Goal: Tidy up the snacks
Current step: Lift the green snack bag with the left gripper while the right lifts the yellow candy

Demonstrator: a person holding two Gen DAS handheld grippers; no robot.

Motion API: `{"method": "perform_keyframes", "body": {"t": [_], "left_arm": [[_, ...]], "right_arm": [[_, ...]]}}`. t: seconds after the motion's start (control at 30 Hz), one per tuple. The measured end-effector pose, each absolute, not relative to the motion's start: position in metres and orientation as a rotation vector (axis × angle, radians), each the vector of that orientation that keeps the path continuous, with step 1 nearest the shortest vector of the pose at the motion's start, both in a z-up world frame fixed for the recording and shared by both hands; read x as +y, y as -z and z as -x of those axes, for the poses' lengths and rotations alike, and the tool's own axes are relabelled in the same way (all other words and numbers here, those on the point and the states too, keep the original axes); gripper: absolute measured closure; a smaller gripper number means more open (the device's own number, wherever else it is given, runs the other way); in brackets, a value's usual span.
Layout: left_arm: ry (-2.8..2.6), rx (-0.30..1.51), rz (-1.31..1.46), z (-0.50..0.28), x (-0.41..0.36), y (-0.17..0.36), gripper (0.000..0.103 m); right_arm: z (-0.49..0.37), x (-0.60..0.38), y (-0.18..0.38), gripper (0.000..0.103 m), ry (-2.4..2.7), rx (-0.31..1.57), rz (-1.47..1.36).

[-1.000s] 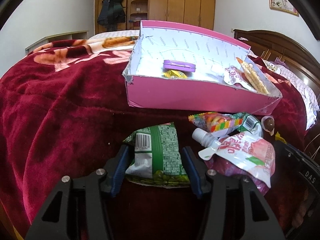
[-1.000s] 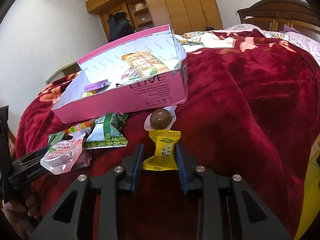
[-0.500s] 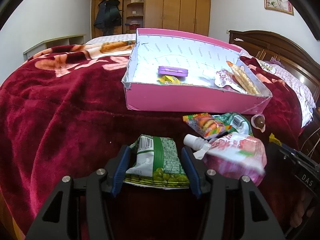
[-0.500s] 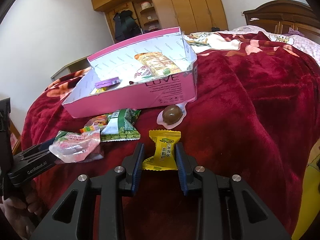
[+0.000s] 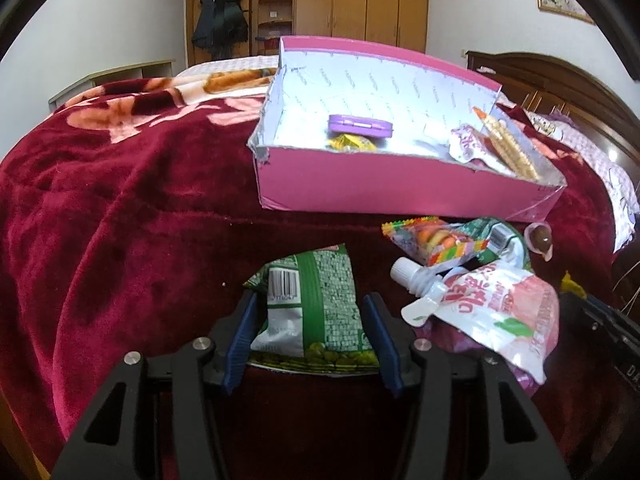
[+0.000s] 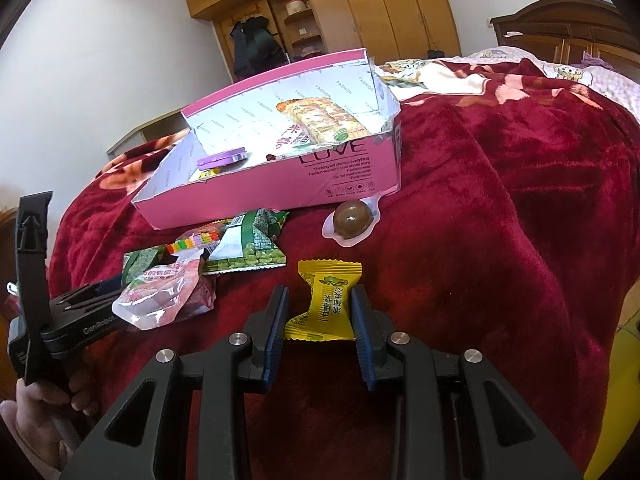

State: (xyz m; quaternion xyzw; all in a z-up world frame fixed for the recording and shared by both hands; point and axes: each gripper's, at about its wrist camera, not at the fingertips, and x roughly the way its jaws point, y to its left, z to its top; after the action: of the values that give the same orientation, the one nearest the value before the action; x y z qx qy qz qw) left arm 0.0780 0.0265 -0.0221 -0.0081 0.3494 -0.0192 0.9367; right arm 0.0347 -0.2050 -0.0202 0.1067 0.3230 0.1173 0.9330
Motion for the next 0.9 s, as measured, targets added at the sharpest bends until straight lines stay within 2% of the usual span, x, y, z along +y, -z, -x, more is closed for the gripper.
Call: {"method": "perform_keyframes", "body": {"t": [0.9], "left_arm": [[0.087, 0.573, 0.079, -0.037, 0.023, -0.045, 0.048]], "right_arm": [[-0.022, -0.198, -0.012, 0.071, -0.349, 0.608, -0.233]]}}
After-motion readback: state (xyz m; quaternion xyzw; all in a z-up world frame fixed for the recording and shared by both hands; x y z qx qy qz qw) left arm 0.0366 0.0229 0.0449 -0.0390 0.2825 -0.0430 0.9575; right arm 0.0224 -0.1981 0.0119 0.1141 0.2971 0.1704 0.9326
